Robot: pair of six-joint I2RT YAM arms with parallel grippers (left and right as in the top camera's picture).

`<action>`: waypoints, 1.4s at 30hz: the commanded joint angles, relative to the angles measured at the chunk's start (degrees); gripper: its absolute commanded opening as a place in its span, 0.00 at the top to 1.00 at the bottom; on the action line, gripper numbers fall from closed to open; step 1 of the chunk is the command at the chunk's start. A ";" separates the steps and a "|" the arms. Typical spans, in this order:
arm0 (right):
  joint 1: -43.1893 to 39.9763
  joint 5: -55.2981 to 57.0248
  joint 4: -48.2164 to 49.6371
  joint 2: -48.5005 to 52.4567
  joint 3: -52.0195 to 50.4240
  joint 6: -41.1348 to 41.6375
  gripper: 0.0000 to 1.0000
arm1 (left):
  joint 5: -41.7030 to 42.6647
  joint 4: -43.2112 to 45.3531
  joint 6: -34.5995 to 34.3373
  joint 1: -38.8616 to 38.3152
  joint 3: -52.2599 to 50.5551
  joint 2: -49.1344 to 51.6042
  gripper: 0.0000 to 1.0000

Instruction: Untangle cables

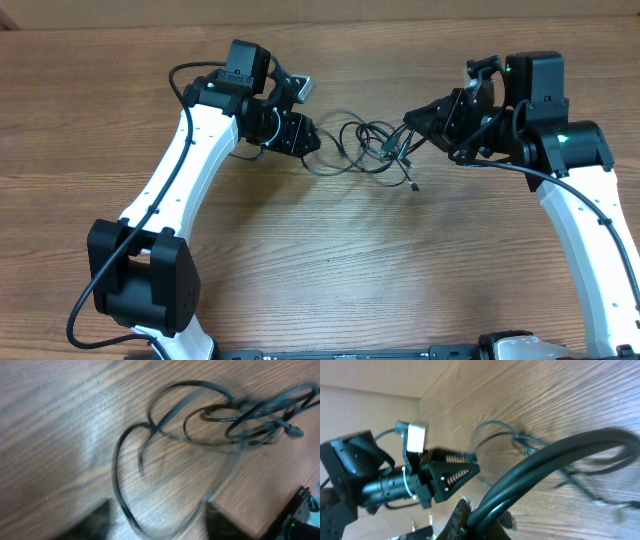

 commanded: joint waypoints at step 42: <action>0.59 4.96 -8.39 -17.84 4.24 -2.69 0.96 | 11.45 29.09 -19.61 -18.64 -0.20 13.05 0.19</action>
